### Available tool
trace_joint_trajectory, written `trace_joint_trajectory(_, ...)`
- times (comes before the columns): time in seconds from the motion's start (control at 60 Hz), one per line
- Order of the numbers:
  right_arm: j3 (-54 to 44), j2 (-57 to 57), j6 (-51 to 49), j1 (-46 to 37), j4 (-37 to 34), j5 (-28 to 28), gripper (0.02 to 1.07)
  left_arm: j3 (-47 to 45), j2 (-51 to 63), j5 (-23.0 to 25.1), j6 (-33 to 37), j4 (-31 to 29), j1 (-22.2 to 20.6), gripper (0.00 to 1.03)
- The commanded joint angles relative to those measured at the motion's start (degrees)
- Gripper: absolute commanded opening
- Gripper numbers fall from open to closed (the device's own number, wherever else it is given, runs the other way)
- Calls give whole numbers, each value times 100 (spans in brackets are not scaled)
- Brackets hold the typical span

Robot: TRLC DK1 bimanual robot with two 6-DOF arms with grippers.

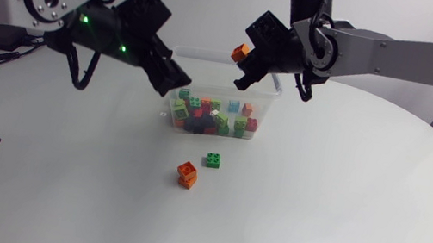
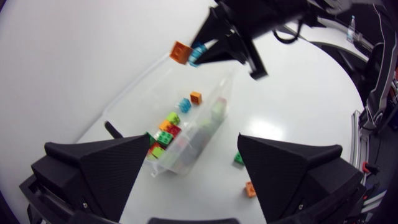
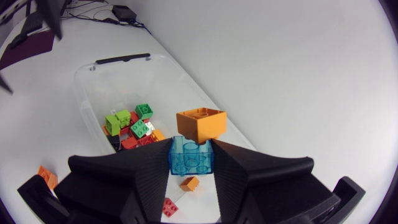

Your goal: Place the duplo bricks in the container

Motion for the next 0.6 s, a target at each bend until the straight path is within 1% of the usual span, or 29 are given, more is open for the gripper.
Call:
trace_joint_trajectory(0.0,377,394,385,-30,-194,-35,34,-442,-181,-28,229,-111,-120,98)
trace_joint_trajectory(0.033,482,509,456,-30,-255,-35,45,-556,-199,-81,246,-147,-182,98)
trace_joint_trajectory(0.067,517,544,509,-30,-255,-35,58,-635,-199,-107,246,-173,-208,98)
trace_joint_trajectory(0.1,579,561,570,-30,-317,-35,80,-714,-190,-116,246,-261,-252,98)
trace_joint_trajectory(0.133,605,561,605,-30,-343,-35,91,-767,-181,-151,246,-287,-296,98)
trace_joint_trajectory(0.167,614,535,649,-30,-361,-26,96,-820,-146,-283,246,-314,-375,98)
trace_joint_trajectory(0.183,623,509,684,-30,-378,-17,98,-837,-102,-389,246,-366,-436,98)
trace_joint_trajectory(0.233,623,394,728,-56,-413,-17,100,-855,-32,-485,220,-454,-533,98)
trace_joint_trajectory(0.383,403,-89,886,-250,-440,-26,100,-741,197,-661,70,-902,-806,98)
trace_joint_trajectory(0.5,96,-520,939,-408,-501,-123,100,-468,566,-881,-105,-1483,-1016,98)
trace_joint_trajectory(0.583,-230,-898,1009,-522,-589,-263,100,-187,909,-907,-369,-1869,-1087,98)
